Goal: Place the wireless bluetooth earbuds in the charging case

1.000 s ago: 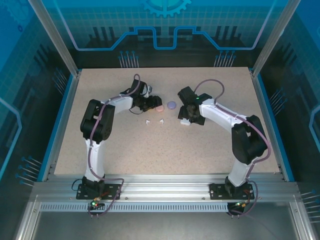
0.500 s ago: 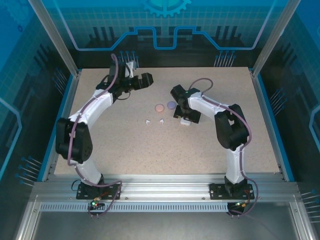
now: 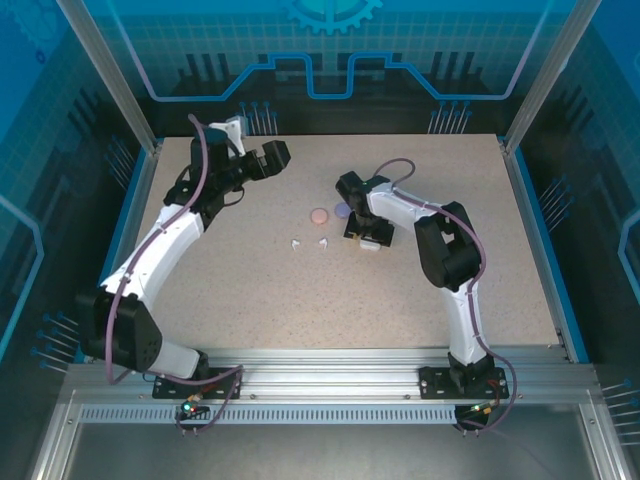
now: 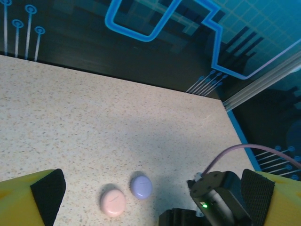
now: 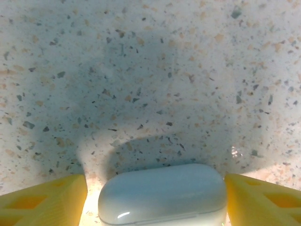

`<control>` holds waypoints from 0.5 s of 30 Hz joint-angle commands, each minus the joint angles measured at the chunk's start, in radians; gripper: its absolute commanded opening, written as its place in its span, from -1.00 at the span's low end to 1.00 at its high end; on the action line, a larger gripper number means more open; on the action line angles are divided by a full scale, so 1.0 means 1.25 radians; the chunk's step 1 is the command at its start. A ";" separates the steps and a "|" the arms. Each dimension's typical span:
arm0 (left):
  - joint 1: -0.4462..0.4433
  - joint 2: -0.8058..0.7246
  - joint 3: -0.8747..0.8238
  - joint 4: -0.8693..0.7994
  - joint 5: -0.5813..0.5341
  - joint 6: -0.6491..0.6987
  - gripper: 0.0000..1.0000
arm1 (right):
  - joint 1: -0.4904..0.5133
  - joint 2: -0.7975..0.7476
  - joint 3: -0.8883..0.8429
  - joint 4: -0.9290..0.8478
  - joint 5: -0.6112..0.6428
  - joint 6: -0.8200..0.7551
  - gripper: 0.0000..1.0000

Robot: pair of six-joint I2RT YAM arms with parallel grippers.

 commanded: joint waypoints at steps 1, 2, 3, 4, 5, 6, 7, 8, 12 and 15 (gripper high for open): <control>0.004 -0.058 -0.058 0.084 0.078 -0.045 0.98 | -0.021 0.004 -0.044 0.017 -0.023 -0.004 0.46; 0.004 -0.070 -0.074 0.097 0.093 -0.061 0.98 | -0.024 -0.001 -0.059 0.030 -0.033 -0.005 0.41; 0.004 -0.076 -0.083 0.103 0.105 -0.072 0.97 | -0.028 -0.004 -0.070 0.041 -0.042 -0.003 0.37; 0.004 -0.083 -0.090 0.103 0.117 -0.081 0.98 | -0.031 -0.006 -0.082 0.049 -0.052 0.000 0.32; 0.004 -0.088 -0.097 0.102 0.126 -0.088 0.98 | -0.032 -0.009 -0.091 0.058 -0.059 0.001 0.28; 0.003 -0.095 -0.109 0.110 0.134 -0.102 0.98 | -0.033 -0.012 -0.102 0.069 -0.064 0.004 0.22; 0.002 -0.102 -0.126 0.124 0.145 -0.115 0.98 | -0.032 -0.014 -0.110 0.078 -0.068 0.006 0.16; 0.000 -0.108 -0.142 0.136 0.150 -0.124 0.98 | -0.033 -0.017 -0.117 0.086 -0.074 0.006 0.10; -0.024 -0.129 -0.208 0.156 0.138 -0.134 0.98 | -0.032 -0.034 -0.140 0.108 -0.091 0.020 -0.13; -0.059 -0.129 -0.256 0.176 0.117 -0.133 0.97 | -0.032 -0.074 -0.168 0.123 -0.093 0.045 -0.17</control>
